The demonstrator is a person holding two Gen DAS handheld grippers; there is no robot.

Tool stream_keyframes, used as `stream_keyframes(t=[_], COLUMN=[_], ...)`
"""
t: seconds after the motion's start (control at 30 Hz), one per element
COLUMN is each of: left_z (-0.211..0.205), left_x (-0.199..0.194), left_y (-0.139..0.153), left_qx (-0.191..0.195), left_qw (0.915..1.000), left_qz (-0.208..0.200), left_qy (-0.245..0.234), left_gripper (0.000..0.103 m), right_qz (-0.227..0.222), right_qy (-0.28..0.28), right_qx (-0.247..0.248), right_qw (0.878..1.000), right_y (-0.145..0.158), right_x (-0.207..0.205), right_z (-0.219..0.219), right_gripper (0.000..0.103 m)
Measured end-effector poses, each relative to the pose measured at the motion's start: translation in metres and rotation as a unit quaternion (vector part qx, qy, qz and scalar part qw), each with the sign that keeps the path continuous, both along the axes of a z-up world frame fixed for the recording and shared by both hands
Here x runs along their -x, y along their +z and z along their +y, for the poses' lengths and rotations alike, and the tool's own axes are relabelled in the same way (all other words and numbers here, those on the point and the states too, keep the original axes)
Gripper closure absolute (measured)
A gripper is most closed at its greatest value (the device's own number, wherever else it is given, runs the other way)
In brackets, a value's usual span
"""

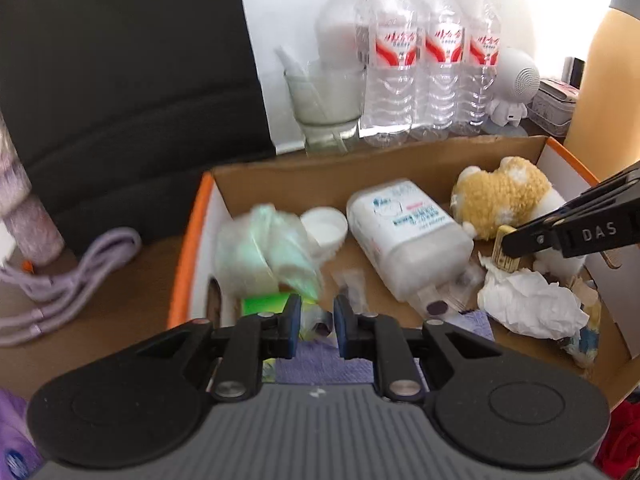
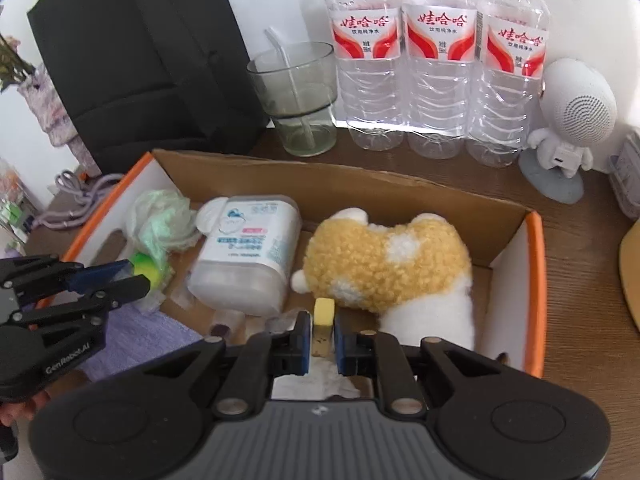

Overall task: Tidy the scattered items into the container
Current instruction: 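Carry the block and wrapper piece into the box and open both tools, then pull both tools back from the box toward the red rose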

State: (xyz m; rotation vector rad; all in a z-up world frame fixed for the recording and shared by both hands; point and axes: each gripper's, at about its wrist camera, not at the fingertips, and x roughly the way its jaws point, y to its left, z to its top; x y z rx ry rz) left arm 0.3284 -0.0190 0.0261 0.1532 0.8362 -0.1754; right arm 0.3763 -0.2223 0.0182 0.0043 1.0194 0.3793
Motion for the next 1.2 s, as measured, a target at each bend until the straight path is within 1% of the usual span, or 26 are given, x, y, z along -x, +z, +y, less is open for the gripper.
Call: stream_keyframes(t=[0.07,0.1,0.17,0.2,0.23,0.27,0.37,0.43,0.5,0.6,0.73,0.77,0.83,0.87,0.9,0.93,0.97,1.0,1.03,1.07,1.1,1.13,1.17,1.2], left_z=[0.002,0.002,0.001,0.002,0.002,0.003,0.006,0.001,-0.004,-0.007,-0.001,0.001,0.008,0.012,0.015,0.018,0.019,0.019,0.018,0.018,0.017,0.015,0.013,0.01], left_x=[-0.003,-0.006,-0.009,-0.008,-0.008,-0.007,-0.011,-0.006,-0.002,0.003,0.009,0.014,0.029,0.04,0.052,0.067,0.084,0.1,0.118,0.139,0.16,0.18,0.2,0.218], left_y=[0.001,0.001,0.004,0.006,0.007,0.008,0.002,-0.001,-0.004,-0.005,0.001,0.005,0.019,0.027,0.036,0.043,0.05,0.055,0.059,0.06,0.059,0.057,0.053,0.047], left_qx=[0.034,0.044,0.058,0.061,0.058,0.05,0.031,0.009,-0.006,-0.011,0.011,0.02,0.058,0.079,0.096,0.107,0.112,0.113,0.116,0.122,0.127,0.13,0.131,0.128], left_qw=[0.9993,0.9988,0.9979,0.9978,0.9981,0.9986,0.9989,0.9994,0.9994,0.9989,0.9994,0.9995,0.9981,0.9963,0.9939,0.991,0.9876,0.9832,0.9776,0.9713,0.9646,0.958,0.9518,0.9472], left_qz=[0.017,0.023,0.029,0.027,0.021,0.018,0.034,0.033,0.035,0.044,0.031,0.02,-0.008,-0.023,-0.041,-0.061,-0.086,-0.113,-0.143,-0.173,-0.202,-0.23,-0.255,-0.273], left_qy=[-0.002,-0.001,-0.002,-0.001,0.0,0.002,0.012,-0.002,-0.004,-0.007,0.006,0.013,0.021,0.027,0.038,0.053,0.07,0.088,0.102,0.109,0.112,0.111,0.11,0.107], left_gripper=[0.085,0.084,0.055,0.024,0.009,0.008,0.008,0.006,0.007,0.007,0.008,0.008,0.007,0.006,0.002,0.0,0.0,0.0,0.0,0.0,0.0,0.0,0.0,0.0], right_qz=[0.005,0.007,0.003,0.002,0.003,-0.001,-0.021,-0.029,-0.036,-0.054,-0.057,-0.057,-0.065,-0.069,-0.073,-0.08,-0.089,-0.102,-0.12,-0.143,-0.168,-0.192,-0.219,-0.241], right_qy=[-0.008,-0.012,-0.012,-0.013,-0.016,-0.02,-0.029,-0.035,-0.045,-0.05,-0.069,-0.071,-0.069,-0.067,-0.07,-0.075,-0.084,-0.092,-0.103,-0.114,-0.12,-0.124,-0.126,-0.122], right_qx=[0.004,0.006,0.009,0.009,0.007,0.004,-0.01,-0.024,-0.033,-0.034,-0.031,-0.034,-0.039,-0.039,-0.037,-0.031,-0.023,-0.018,-0.014,-0.012,-0.013,-0.018,-0.022,-0.021], right_qw=[1.0,1.0,1.0,1.0,1.0,1.0,0.999,0.999,0.998,0.997,0.996,0.995,0.995,0.995,0.994,0.993,0.992,0.99,0.987,0.983,0.978,0.973,0.967,0.963], right_y=[0.003,0.005,0.012,0.015,0.017,0.021,0.029,0.029,0.025,0.017,0.011,0.012,0.019,0.023,0.028,0.033,0.04,0.046,0.052,0.057,0.061,0.061,0.059,0.055], right_x=[-0.001,-0.001,0.0,0.003,0.005,0.008,0.026,0.04,0.05,0.055,0.054,0.056,0.063,0.067,0.072,0.078,0.087,0.099,0.114,0.131,0.15,0.169,0.191,0.211], right_z=[-0.002,-0.003,-0.005,-0.005,-0.008,-0.01,-0.02,-0.024,-0.026,-0.027,-0.034,-0.036,-0.038,-0.039,-0.041,-0.043,-0.042,-0.042,-0.042,-0.041,-0.039,-0.038,-0.035,-0.032], right_gripper=[0.09,0.09,0.088,0.083,0.07,0.061,0.052,0.047,0.047,0.046,0.047,0.047,0.047,0.046,0.046,0.046,0.042,0.04,0.033,0.026,0.021,0.015,0.012,0.012])
